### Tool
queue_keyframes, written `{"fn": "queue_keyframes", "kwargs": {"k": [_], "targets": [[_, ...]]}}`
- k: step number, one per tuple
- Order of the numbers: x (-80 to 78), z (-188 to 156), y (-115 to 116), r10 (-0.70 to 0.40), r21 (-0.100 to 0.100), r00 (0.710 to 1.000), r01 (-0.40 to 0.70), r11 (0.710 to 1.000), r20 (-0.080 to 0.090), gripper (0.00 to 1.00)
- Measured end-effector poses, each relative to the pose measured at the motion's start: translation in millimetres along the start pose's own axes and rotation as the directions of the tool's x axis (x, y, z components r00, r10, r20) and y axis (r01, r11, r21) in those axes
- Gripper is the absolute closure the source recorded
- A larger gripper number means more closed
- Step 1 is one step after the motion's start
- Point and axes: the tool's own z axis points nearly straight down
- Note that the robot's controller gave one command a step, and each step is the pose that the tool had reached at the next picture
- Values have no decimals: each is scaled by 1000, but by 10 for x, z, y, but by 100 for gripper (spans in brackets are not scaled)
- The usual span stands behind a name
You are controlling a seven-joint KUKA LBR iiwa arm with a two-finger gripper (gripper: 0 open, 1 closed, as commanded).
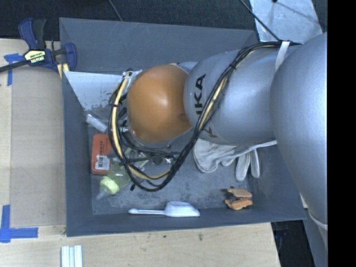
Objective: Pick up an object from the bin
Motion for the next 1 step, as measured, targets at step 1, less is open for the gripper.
{"fn": "queue_keyframes", "kwargs": {"k": [1], "targets": [[-2, -73, -1, 1, 0, 1000, -1, 1000, 0, 100]]}}
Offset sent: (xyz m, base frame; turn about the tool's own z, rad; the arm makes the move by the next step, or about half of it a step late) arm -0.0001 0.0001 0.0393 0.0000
